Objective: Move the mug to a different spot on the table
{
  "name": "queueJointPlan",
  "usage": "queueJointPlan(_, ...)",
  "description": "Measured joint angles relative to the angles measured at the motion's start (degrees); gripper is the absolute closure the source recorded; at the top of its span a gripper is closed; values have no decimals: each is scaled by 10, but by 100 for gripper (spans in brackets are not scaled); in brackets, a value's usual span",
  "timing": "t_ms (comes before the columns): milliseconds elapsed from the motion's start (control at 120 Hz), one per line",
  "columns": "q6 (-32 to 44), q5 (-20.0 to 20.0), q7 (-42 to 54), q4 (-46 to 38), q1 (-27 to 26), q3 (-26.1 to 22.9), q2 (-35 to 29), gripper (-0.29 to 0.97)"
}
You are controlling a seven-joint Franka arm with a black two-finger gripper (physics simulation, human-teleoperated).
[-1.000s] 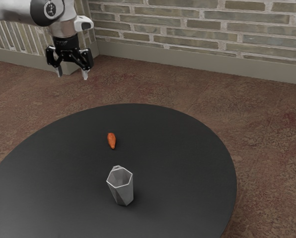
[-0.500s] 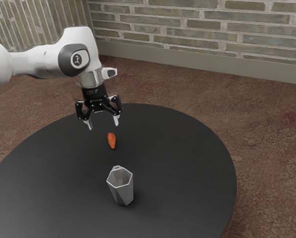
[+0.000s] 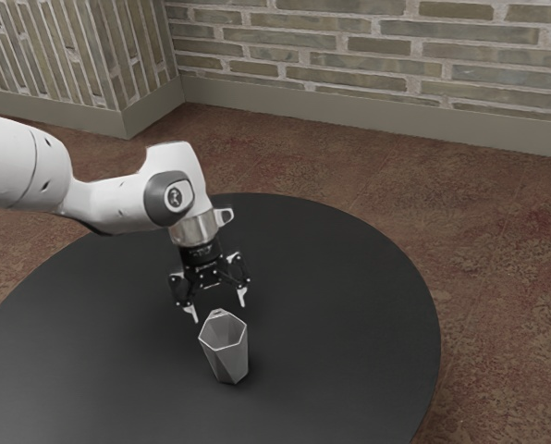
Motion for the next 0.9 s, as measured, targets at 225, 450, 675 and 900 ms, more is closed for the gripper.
queueJointPlan(225,29,-13,-35,-32,-19,1,16,7)
queueJointPlan(450,43,-16,-59,-33,-20,2,14,35)
queueJointPlan(675,43,-16,-75,-33,-20,2,8,56)
queueJointPlan(900,-31,-15,-84,-2,-15,1,-4,68)
